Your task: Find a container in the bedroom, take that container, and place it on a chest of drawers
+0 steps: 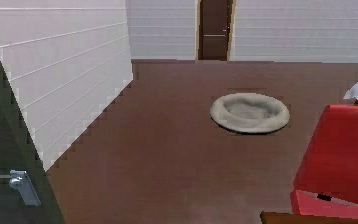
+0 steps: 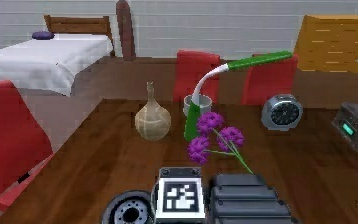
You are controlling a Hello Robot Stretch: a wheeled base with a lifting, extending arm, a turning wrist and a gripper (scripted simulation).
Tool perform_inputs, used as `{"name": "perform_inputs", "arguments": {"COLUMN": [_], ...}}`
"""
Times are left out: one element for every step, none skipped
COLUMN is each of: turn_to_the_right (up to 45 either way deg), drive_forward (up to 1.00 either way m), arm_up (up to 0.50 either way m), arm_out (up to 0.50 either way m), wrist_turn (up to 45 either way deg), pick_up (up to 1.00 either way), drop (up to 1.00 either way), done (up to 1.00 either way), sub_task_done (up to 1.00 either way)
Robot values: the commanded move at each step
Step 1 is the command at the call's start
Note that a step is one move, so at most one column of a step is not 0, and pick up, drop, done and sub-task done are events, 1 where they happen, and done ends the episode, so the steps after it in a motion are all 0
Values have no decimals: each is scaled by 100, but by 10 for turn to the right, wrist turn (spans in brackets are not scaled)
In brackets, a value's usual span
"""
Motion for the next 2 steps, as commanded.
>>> {"name": "perform_inputs", "arguments": {"turn_to_the_right": [0, 0], "drive_forward": [0, 0], "arm_up": [0, 0], "arm_out": [46, 0], "wrist_turn": [0, 450], "pick_up": [0, 0], "drop": [0, 0], "done": [0, 0], "sub_task_done": [0, 0]}}
